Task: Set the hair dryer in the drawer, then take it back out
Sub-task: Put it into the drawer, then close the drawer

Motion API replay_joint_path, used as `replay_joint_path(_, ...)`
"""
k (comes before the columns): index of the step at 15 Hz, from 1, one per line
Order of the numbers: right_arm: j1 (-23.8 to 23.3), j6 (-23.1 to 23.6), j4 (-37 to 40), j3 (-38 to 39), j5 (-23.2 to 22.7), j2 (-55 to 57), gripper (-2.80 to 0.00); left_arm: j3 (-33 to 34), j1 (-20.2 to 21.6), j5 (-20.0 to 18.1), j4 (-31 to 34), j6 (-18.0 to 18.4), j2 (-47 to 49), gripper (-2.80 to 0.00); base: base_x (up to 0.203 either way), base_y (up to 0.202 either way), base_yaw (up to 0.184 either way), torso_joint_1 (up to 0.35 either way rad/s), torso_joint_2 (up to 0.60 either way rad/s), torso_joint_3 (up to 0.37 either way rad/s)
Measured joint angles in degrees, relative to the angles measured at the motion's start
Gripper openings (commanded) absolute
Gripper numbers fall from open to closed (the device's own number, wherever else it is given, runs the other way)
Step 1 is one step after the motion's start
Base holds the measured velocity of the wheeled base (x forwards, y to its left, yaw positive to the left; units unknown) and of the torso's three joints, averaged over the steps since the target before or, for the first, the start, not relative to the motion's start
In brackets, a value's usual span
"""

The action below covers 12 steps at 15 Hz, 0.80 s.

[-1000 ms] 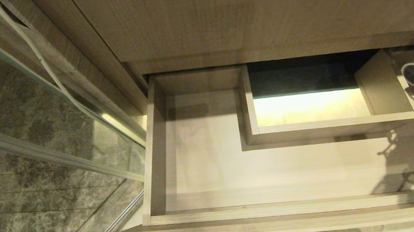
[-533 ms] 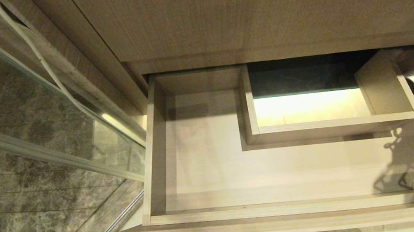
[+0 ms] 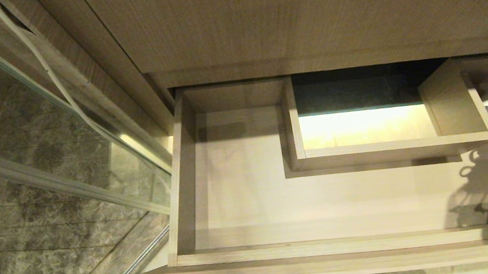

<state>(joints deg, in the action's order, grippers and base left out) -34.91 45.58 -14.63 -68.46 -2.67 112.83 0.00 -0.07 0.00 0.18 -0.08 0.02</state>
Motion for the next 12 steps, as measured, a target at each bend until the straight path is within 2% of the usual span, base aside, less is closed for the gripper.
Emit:
replay_joint_path(3, -0.2, -0.4, 1.8, 2.5, -0.6, -4.4, 0.0, 0.0, 0.0, 0.0, 0.0, 0.0, 0.0, -2.8, 0.0, 0.0, 0.0, 0.0, 0.0, 0.0)
replay_joint_path(4, -0.4, -0.5, 2.6, 4.0, -0.7, -6.8, -2.8, 0.0, 0.0, 0.0, 0.0, 0.0, 0.0, -2.8, 0.0, 0.0, 0.0, 0.0, 0.0, 0.0)
replay_joint_path(7, -1.2, -0.6, 6.8, 10.5, -1.0, -15.7, -2.8, 0.0, 0.0, 0.0, 0.0, 0.0, 0.0, -2.8, 0.0, 0.0, 0.0, 0.0, 0.0, 0.0)
replay_joint_path(12, -1.6, -0.2, 19.7, 22.1, -0.6, -30.2, -2.8, 0.0, 0.0, 0.0, 0.0, 0.0, 0.0, -2.8, 0.0, 0.0, 0.0, 0.0, 0.0, 0.0)
